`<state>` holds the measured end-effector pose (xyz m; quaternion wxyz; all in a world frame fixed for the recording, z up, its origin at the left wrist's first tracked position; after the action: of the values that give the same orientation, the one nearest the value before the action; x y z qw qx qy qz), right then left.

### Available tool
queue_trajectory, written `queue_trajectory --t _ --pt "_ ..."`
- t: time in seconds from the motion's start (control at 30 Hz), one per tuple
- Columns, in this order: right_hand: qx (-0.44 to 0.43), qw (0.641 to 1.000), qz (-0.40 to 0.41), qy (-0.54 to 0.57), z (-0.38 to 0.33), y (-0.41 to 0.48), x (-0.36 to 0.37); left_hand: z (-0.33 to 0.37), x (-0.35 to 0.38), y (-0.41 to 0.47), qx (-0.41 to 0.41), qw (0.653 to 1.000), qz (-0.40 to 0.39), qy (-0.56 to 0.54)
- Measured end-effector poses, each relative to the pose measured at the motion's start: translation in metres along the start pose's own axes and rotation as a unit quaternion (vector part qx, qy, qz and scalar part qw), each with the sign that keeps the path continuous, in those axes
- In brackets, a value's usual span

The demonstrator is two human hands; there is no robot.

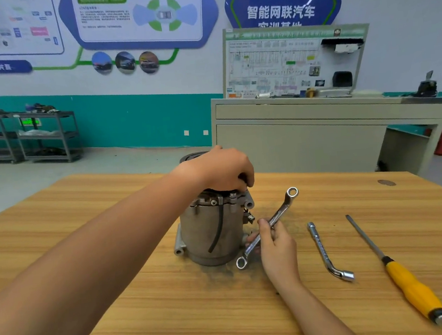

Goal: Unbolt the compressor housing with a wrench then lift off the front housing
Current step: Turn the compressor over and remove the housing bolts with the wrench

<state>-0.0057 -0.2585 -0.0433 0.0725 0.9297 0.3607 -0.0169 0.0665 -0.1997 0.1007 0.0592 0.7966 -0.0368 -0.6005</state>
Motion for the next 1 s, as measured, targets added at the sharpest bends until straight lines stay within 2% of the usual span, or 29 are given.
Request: queue_trajectory --t 0.17,0.2,0.27,0.3,0.37,0.43,0.5,0.57,0.63,0.7,0.77,0.9,1.0 --pt "-0.004 1.000 0.003 0.014 -0.006 -0.004 -0.005 -0.002 -0.001 -0.003 -0.001 1.000 0.013 0.010" --pt "-0.001 1.000 0.001 0.014 -0.006 -0.004 -0.007 -0.003 -0.006 -0.007 -0.010 0.999 0.043 0.001" --pt "0.005 1.000 -0.004 0.000 -0.005 -0.003 -0.009 -0.010 -0.025 -0.027 -0.051 0.980 0.184 -0.055" --pt "0.001 1.000 -0.005 -0.014 -0.006 -0.003 -0.011 -0.014 -0.033 -0.045 -0.077 0.951 0.282 -0.099" --pt "-0.024 0.998 -0.006 -0.058 -0.014 -0.004 -0.014 -0.020 -0.029 -0.091 -0.122 0.870 0.442 -0.180" --pt "-0.059 0.989 -0.007 -0.133 -0.025 -0.006 -0.016 -0.020 0.003 -0.132 -0.186 0.811 0.514 -0.209" --pt "-0.083 0.973 0.003 -0.216 -0.037 -0.007 -0.020 -0.016 0.050 -0.160 -0.261 0.782 0.515 -0.235" --pt "-0.105 0.942 0.024 -0.318 -0.050 -0.008 -0.024 -0.008 0.094 -0.171 -0.309 0.783 0.472 -0.263" --pt "-0.131 0.883 0.054 -0.447 -0.064 -0.010 -0.027 0.001 0.119 -0.169 -0.323 0.801 0.426 -0.269" --pt "-0.157 0.819 0.080 -0.546 -0.080 -0.011 -0.026 0.005 0.124 -0.166 -0.307 0.813 0.413 -0.272" --pt "-0.171 0.778 0.085 -0.599 -0.093 -0.012 -0.022 0.008 0.126 -0.163 -0.296 0.824 0.398 -0.274" --pt "-0.180 0.729 0.067 -0.657 -0.114 -0.010 -0.014 0.005 0.133 -0.167 -0.316 0.810 0.390 -0.305" --pt "-0.200 0.664 0.060 -0.719 -0.128 -0.010 -0.005 0.003 0.136 -0.168 -0.324 0.801 0.390 -0.318"
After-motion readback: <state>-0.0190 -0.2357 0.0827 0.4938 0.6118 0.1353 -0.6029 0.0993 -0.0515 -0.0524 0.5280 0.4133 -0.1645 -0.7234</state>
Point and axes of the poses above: each hand's wrist, its own y-axis towards the middle knuckle, its own x-axis out of the palm, z = x × y, the point moved 8 cm from there along y, towards the middle knuckle, and after that the axes turned 15 degrees about x, right-handed, at the moved point
